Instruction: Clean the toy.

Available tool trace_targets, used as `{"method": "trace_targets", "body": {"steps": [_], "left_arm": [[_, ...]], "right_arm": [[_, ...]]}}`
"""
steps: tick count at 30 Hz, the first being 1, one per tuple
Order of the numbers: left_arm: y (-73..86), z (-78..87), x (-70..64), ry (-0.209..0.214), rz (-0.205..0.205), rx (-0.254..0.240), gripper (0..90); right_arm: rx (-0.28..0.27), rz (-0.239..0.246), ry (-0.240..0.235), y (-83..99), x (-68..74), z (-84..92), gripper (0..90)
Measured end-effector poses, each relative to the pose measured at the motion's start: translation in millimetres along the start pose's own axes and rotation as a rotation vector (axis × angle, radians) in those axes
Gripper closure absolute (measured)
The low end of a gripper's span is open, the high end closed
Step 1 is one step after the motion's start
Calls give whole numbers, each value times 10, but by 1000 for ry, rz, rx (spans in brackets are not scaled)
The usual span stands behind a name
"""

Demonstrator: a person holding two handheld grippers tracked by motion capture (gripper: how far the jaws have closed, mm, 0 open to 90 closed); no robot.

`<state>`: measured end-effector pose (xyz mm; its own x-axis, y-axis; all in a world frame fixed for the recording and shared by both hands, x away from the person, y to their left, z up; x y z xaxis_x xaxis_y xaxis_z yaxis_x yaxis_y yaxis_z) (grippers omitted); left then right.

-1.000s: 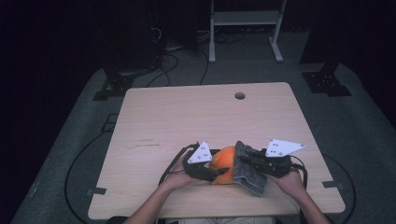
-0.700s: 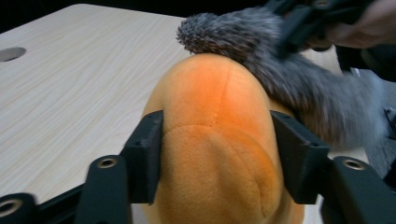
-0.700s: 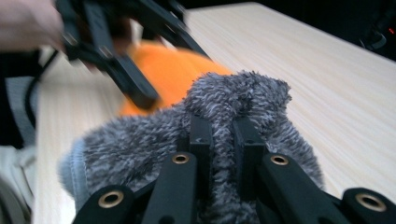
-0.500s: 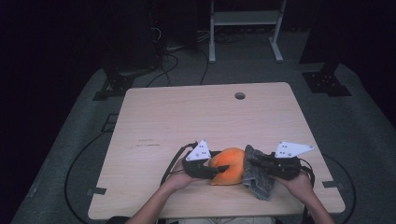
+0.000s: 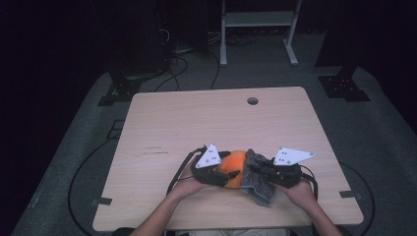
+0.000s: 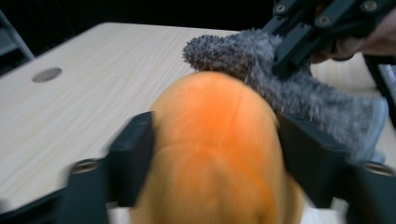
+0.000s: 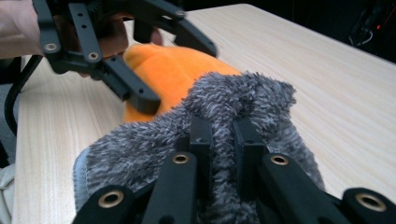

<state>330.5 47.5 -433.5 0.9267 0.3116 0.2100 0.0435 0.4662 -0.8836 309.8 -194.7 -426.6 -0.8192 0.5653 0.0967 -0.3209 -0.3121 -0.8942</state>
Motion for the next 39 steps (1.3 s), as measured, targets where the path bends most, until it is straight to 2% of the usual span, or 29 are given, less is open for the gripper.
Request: {"method": "trace_targets", "body": {"steps": [3, 5, 7, 9, 12, 14, 16, 18, 21, 22, 24, 25, 26, 27, 29, 31, 32, 34, 35, 36, 37, 39], "left_arm": [[54, 35, 19, 12, 12, -6, 398], [80, 56, 30, 24, 15, -15, 404], [101, 73, 33, 34, 10, -22, 410], [111, 80, 33, 48, 6, -30, 412], [113, 65, 8, 78, -6, -37, 418], [113, 67, 5, 76, -15, -34, 419], [127, 86, 20, 77, -19, -22, 418], [147, 109, 41, 79, -10, -21, 417], [154, 121, 58, 97, 2, -22, 414], [153, 123, 56, 106, 7, -25, 411], [150, 124, 45, 101, 1, -25, 410], [146, 121, 37, 104, -8, -24, 410], [139, 107, 22, 107, -12, -31, 413], [129, 94, 8, 109, -24, -27, 413], [99, 66, -19, 115, -38, -27, 413], [82, 67, -19, 125, -46, -15, 393], [78, 76, -10, 127, -36, -9, 361], [82, 93, 21, 110, -10, 2, 284], [87, 92, 28, 106, 1, 0, 273], [90, 90, 27, 103, 2, 0, 275], [87, 90, 23, 107, -9, 4, 296], [69, 80, 0, 98, -34, 12, 360]], "right_arm": [[33, -41, 12, 109, -124, 35, 806], [62, -102, 18, 213, -219, 67, 806], [84, -106, 34, 258, -253, 91, 806], [53, -113, 19, 232, -243, 124, 806], [-22, -100, -12, 102, -170, 141, 807], [-35, -83, -28, 36, -121, 102, 806], [-13, -79, -21, 57, -123, 41, 806], [5, -120, -26, 120, -179, 27, 806], [75, -146, 27, 261, -261, 42, 806], [82, -148, 29, 284, -267, 54, 806], [49, -145, 19, 267, -250, 116, 806], [11, -139, 4, 223, -226, 149, 806], [-46, -113, -25, 102, -154, 171, 806], [-46, -113, -25, 102, -154, 171, 806], [-64, -70, -39, 0, -70, 132, 805], [-34, -37, -27, -35, -10, 46, 805], [-22, -28, -19, -24, -10, 21, 806], [-8, -43, -21, 6, -37, 9, 806], [0, -47, -8, 24, -58, 17, 806], [16, -48, 9, 51, -83, 24, 806], [29, -63, 13, 80, -105, 34, 806], [37, -62, 30, 95, -107, 77, 807]]}}
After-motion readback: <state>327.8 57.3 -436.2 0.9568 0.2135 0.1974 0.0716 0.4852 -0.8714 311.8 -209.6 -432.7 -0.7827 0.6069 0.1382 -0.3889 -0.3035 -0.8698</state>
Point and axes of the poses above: each handheld gripper's, and its own axes: z roughly backward along the jaws, y roughly out of its underside, x roughly to its left, the point moved 2 cm from there along -z, roughly forward along the jaws, and after that the axes turned 7 degrees about -z, right-handed, at the moved point
